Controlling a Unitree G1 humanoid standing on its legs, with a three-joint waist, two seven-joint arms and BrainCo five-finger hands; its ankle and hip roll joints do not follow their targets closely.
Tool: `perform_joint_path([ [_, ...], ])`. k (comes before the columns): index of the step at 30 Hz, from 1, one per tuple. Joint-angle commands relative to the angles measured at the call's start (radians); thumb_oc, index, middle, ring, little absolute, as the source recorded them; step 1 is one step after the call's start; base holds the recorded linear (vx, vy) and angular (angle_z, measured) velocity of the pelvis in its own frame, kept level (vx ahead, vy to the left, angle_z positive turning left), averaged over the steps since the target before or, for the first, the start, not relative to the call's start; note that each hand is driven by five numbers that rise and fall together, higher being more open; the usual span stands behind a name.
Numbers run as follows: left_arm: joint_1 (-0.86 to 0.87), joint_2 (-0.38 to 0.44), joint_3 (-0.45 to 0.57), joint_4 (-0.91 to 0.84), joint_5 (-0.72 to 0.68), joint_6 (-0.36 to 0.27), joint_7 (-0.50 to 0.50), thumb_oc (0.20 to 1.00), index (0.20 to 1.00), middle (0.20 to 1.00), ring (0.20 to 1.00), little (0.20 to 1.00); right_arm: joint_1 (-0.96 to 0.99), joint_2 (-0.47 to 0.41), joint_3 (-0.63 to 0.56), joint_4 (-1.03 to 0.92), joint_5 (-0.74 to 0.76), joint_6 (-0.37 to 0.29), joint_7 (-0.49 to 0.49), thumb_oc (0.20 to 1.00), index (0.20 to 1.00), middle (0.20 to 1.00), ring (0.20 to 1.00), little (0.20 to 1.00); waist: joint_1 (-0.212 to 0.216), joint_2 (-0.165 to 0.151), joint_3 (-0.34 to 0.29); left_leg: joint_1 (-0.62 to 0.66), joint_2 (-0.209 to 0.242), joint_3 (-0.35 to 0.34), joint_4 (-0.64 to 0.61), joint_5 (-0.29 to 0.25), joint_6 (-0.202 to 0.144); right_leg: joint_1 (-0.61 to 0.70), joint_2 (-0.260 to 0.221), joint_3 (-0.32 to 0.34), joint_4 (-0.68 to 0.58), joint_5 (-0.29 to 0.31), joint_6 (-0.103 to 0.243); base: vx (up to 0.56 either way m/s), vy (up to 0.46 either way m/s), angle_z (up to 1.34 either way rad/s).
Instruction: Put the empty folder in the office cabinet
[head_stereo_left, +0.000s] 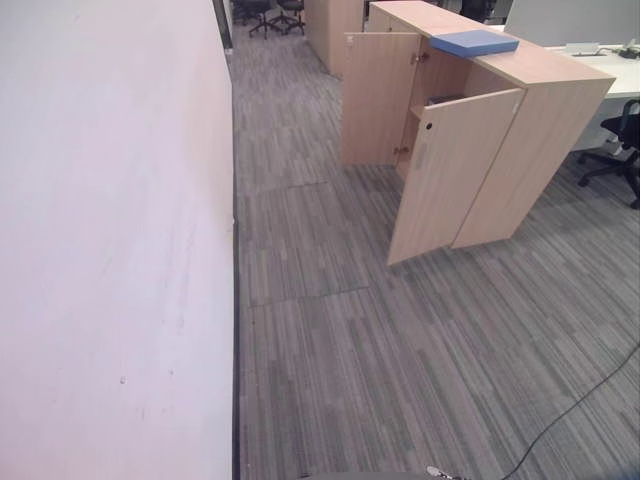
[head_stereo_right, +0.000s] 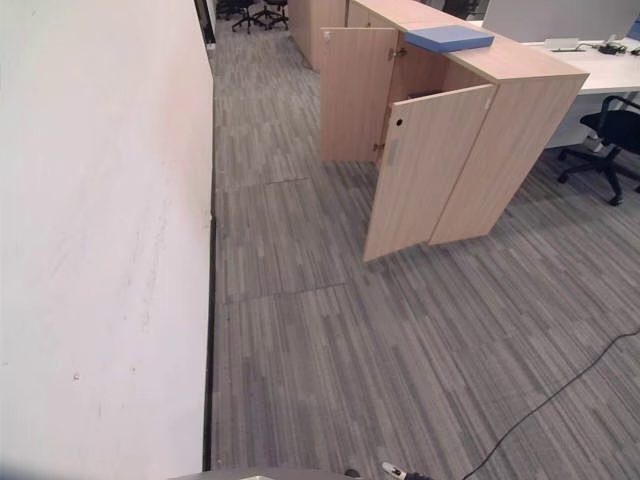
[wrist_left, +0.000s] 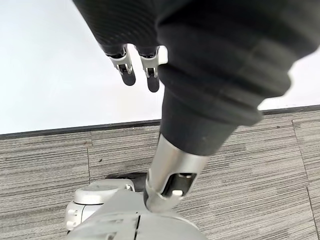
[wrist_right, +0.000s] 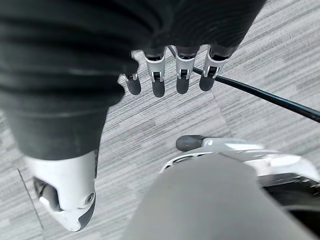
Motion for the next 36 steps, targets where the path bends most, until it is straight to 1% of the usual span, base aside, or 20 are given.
perform_joint_path([
  [1, -0.042, -0.006, 0.02, 0.078, -0.031, -0.01, -0.015, 1.0, 1.0, 1.0, 1.0, 1.0, -0.052, -0.013, 0.036, 0.045, -0.031, -0.009, 0.011, 1.0, 1.0, 1.0, 1.0, 1.0, 0.015, -0.035, -0.012, -0.005, -0.025, 0.013, -0.004, -0.043, -0.036, 0.019, -0.038, -0.038, 0.006, 0.038, 0.092, 0.0, 0.0, 0.0],
  [20, -0.049, 0.002, 0.005, 0.071, -0.008, -0.009, -0.016, 1.0, 1.0, 1.0, 1.0, 1.0, -0.054, -0.016, 0.055, 0.045, -0.064, -0.005, 0.01, 1.0, 1.0, 1.0, 1.0, 1.0, 0.016, -0.036, -0.014, 0.001, -0.025, 0.01, -0.004, -0.047, -0.038, 0.024, -0.037, -0.041, 0.006, 0.034, 0.091, 0.0, 0.0, 0.0],
  [29, -0.05, 0.005, -0.001, 0.08, 0.003, -0.002, -0.042, 1.0, 1.0, 1.0, 1.0, 1.0, -0.059, -0.024, 0.088, 0.065, -0.135, 0.012, 0.031, 1.0, 1.0, 1.0, 1.0, 1.0, 0.019, -0.038, -0.014, 0.002, -0.025, 0.007, -0.004, -0.048, -0.038, 0.026, -0.036, -0.045, 0.006, 0.032, 0.09, 0.0, 0.0, 0.0],
  [36, -0.051, 0.008, -0.013, 0.081, 0.025, 0.0, -0.05, 1.0, 1.0, 1.0, 1.0, 1.0, -0.06, -0.031, 0.095, 0.063, -0.154, 0.013, 0.034, 1.0, 1.0, 1.0, 1.0, 1.0, 0.018, -0.037, -0.015, 0.003, -0.026, 0.003, -0.004, -0.05, -0.037, 0.029, -0.035, -0.045, 0.006, 0.03, 0.09, 0.0, 0.0, 0.0],
])
